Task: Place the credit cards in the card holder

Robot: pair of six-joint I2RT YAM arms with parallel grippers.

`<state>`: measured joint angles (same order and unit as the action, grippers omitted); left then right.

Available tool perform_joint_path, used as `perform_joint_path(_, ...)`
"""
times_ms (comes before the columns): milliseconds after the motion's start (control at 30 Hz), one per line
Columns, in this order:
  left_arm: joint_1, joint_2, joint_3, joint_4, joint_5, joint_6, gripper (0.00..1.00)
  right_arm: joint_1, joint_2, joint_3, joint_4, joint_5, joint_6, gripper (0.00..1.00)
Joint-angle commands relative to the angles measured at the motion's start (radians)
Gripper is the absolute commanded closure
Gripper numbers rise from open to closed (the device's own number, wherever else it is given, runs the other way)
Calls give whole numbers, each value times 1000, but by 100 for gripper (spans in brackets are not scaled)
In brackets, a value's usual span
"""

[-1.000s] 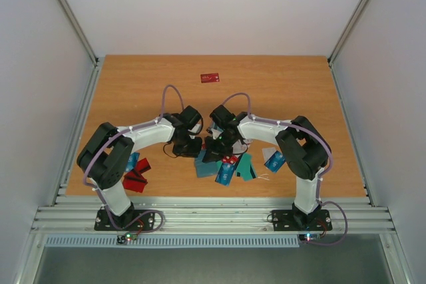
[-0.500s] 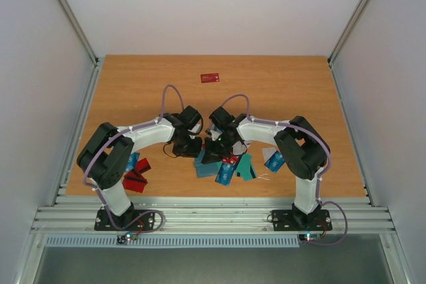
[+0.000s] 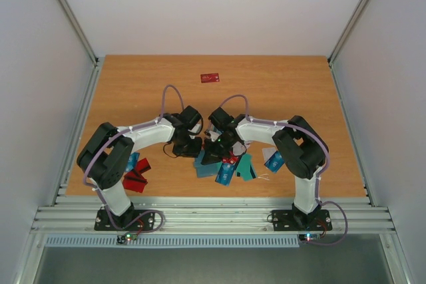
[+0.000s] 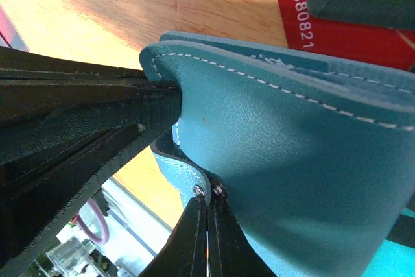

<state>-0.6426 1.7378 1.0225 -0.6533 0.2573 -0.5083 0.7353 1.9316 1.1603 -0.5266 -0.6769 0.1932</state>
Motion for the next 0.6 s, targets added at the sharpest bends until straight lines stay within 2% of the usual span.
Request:
perform_joint_path(0, 4, 26, -41, -38, -55, 3, 100, 6, 9, -11, -54, 107, -24, 99)
perform_joint_path(200, 3, 28, -39, -36, -56, 4, 100, 7, -43, 10, -63, 94, -25, 99)
perform_joint_path(567, 4, 32, -38, -38, -53, 8, 100, 6, -37, 34, -61, 86, -30, 99)
